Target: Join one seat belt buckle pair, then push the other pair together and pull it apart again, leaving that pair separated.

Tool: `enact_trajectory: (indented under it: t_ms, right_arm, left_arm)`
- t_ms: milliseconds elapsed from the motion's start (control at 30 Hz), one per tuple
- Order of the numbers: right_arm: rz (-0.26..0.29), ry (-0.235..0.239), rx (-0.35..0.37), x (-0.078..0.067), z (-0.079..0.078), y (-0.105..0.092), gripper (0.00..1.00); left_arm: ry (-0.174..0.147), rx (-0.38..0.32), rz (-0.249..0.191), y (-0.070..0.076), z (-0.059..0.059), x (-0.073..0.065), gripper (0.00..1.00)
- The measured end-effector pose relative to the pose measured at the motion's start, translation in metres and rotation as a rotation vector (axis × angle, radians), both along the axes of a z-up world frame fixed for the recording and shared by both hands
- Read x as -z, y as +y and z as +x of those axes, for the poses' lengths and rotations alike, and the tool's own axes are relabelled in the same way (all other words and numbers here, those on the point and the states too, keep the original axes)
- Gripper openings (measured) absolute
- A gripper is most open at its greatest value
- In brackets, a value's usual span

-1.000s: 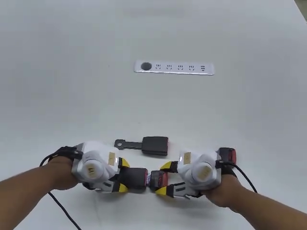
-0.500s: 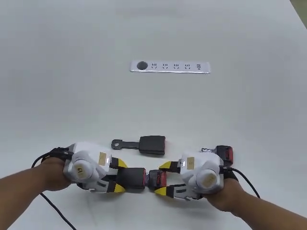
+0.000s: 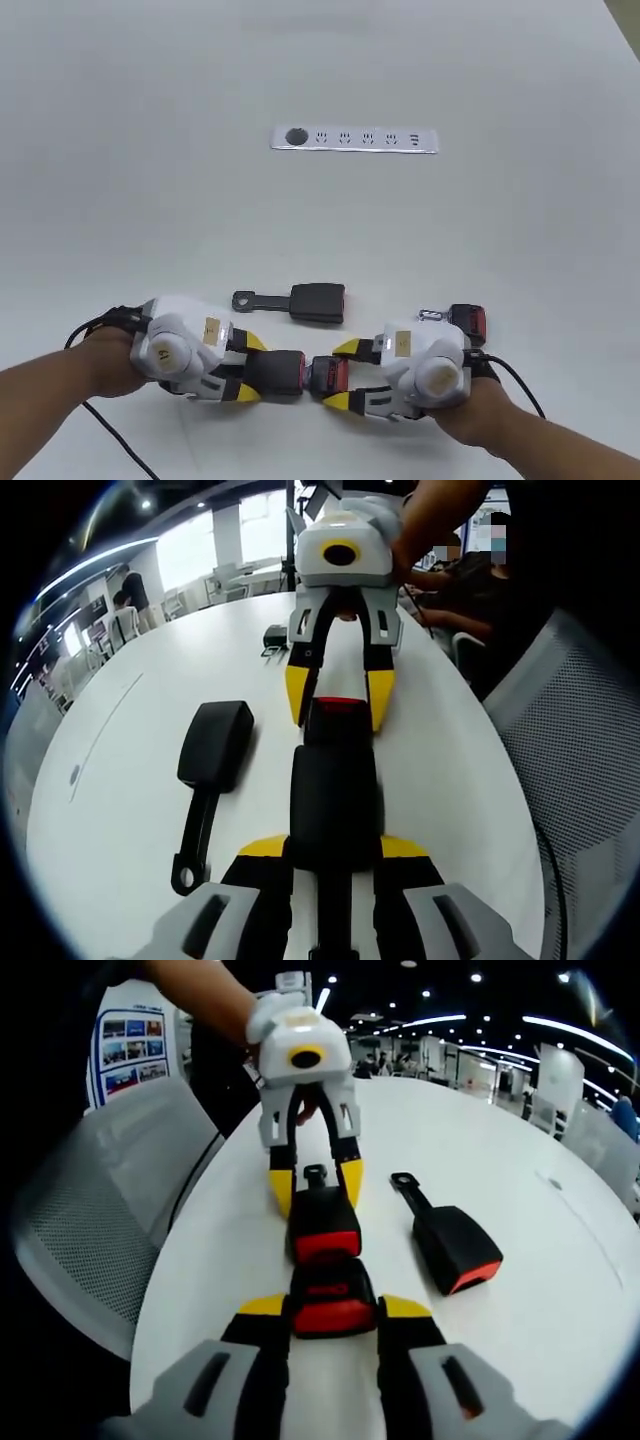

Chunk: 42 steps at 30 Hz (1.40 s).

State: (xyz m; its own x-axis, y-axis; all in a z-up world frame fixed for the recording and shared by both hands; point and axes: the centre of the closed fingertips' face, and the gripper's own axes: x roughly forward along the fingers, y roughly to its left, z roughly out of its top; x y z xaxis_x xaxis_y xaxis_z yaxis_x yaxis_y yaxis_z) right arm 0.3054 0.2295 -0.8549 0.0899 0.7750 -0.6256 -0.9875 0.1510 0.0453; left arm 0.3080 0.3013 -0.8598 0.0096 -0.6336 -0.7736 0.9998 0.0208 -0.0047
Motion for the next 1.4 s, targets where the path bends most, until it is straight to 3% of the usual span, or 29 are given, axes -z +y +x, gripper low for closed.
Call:
enact_trajectory:
  t_ms: [1133,1200,1233,1300,1367,1400]
  right_arm:
    - [0.01,0.016,0.005,0.0006,-0.0013,-0.0027,0.33]
    - [0.011,0.034,0.013,0.0007,-0.0018,-0.0024,0.33]
    - [0.004,0.029,0.007,0.001,-0.0014,-0.0019,0.33]
    - [-0.004,0.047,0.006,0.0006,-0.0031,-0.0009,0.34]
    - [-0.007,0.017,-0.01,0.0012,-0.0032,-0.0021,0.34]
    - [-0.004,0.023,-0.004,0.0011,-0.0035,-0.0021,0.34]
  left_arm:
    - [0.015,0.032,0.001,-0.0001,-0.0019,0.0006,0.31]
    - [0.017,0.03,0.001,-0.0001,-0.0019,0.0005,0.31]
    - [0.037,0.01,0.002,0.0004,-0.002,0.0007,0.31]
    - [0.02,0.048,0.031,-0.0007,-0.003,0.0006,0.32]
    - [0.025,0.049,0.045,-0.0024,-0.0035,0.0008,0.32]
    - [0.024,0.046,0.049,-0.0026,-0.0032,0.0007,0.32]
